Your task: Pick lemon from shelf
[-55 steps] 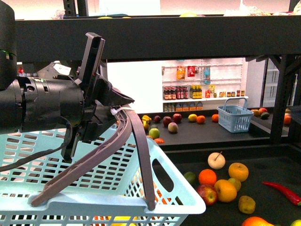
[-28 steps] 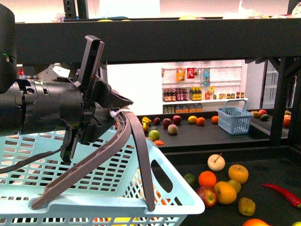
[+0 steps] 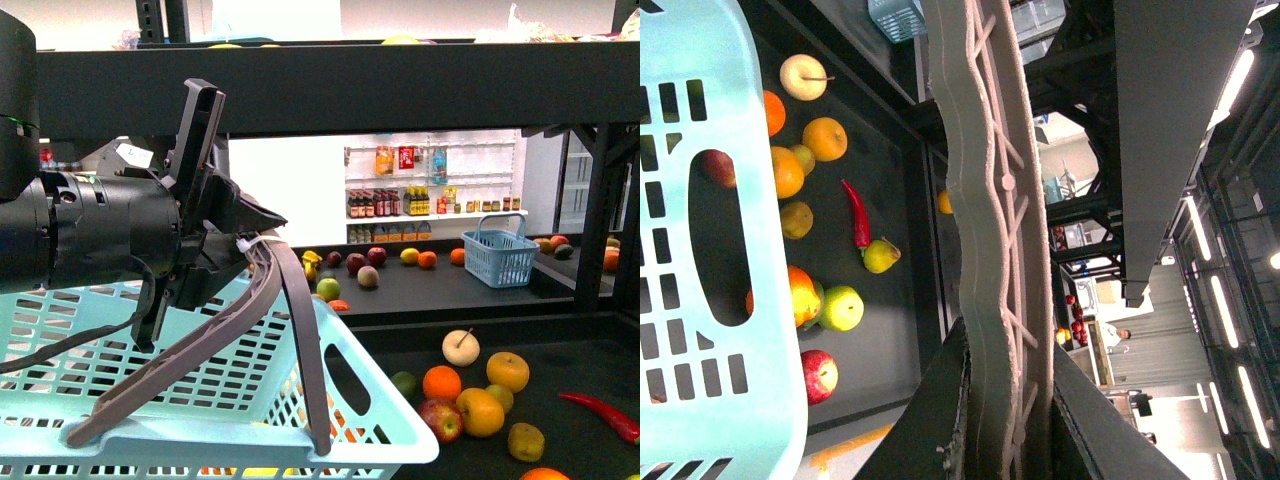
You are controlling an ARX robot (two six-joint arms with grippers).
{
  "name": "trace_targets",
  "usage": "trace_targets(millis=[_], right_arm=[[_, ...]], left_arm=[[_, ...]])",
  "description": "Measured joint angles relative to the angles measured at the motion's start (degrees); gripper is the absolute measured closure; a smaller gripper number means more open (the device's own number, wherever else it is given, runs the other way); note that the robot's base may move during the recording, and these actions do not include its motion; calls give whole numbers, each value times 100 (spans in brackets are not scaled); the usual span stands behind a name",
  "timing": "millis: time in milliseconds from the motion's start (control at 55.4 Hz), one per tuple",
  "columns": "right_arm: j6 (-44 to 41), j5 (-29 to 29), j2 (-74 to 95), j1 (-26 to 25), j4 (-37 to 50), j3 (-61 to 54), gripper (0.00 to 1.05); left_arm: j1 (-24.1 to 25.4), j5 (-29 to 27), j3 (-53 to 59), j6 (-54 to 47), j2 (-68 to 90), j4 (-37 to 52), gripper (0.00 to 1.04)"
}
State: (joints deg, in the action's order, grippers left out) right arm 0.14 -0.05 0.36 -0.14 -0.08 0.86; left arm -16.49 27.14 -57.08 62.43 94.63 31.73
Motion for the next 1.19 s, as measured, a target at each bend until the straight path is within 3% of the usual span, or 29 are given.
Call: trace_targets(millis=[199, 776, 1029, 1192], right_arm=[[-2, 0, 0, 0, 0, 0, 102], [0, 0, 0, 0, 0, 0, 6], [-2, 0, 0, 0, 0, 0, 7], [-2, 2, -2, 0, 0, 0, 7]], left_arm=[[0, -7, 0, -2, 0, 0, 93], [44, -153, -13, -164, 17, -107, 93], [715, -1139, -247, 636, 433, 802, 93], [1816, -1961, -542, 1657, 916, 2006, 93]])
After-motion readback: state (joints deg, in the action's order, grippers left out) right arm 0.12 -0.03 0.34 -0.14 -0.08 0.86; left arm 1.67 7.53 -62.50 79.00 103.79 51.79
